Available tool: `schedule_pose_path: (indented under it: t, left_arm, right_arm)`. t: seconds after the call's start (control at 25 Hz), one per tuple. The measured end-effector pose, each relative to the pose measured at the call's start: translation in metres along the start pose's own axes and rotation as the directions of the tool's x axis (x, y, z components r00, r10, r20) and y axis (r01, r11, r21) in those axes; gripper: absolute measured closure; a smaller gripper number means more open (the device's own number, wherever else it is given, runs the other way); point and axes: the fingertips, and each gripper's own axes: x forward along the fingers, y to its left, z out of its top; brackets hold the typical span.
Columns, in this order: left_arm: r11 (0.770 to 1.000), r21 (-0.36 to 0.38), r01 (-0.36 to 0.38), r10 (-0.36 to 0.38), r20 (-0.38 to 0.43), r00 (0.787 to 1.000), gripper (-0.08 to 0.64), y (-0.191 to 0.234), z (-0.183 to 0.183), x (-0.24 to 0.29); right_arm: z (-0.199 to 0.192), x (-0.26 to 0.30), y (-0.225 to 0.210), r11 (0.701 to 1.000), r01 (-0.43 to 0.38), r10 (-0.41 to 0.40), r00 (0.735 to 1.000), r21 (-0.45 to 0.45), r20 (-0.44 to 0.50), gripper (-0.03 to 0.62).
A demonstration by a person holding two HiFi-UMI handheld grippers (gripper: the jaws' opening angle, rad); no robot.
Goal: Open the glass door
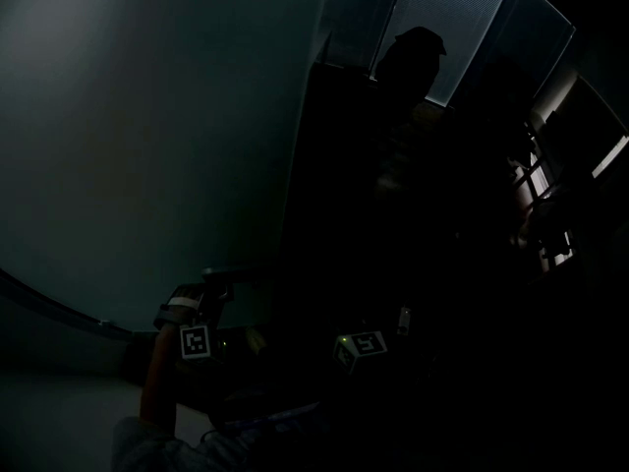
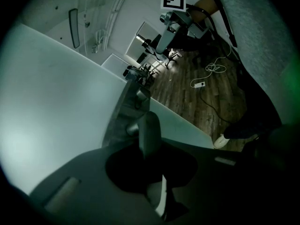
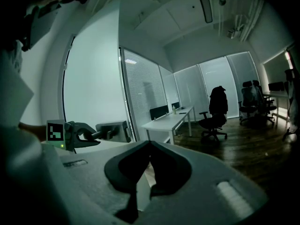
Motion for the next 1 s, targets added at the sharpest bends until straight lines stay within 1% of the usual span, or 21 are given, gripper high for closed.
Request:
schedule_pose_path:
  t: [0.52,0.64,0.8,1.0]
  left_arm:
    - [1.0,0.001,-0.011,0.011,0.009,1.0,0.515,0.0,-0.001,0.002]
    - [1.0,-0.019,-0.019,0.019,0.015,1.0,0.499,0.002,0.0,0.0]
    - [0.999,-0.023,-0.022,0.023,0.031,0.999,0.491,0.004,0.002,-0.002]
    - [1.0,-0.016,-0.001,0.001,0.039,0.999,0.469,0.0,0.002,-0.003]
  right_arm:
    - [0.0,0.012,0.013,1.0,-0.022,0.022,1.0,-0.005,0.003,0.591]
    - [0.0,0.013,0.014,1.0,-0.021,0.021,1.0,-0.003,0.002,0.592]
    - [0.0,0.016,0.017,1.0,-0.029,0.029,1.0,-0.001,-0.002,0.591]
    - [-0.006,0.021,0.02,0.999,-0.038,0.038,0.999,-0.001,-0.009,0.591]
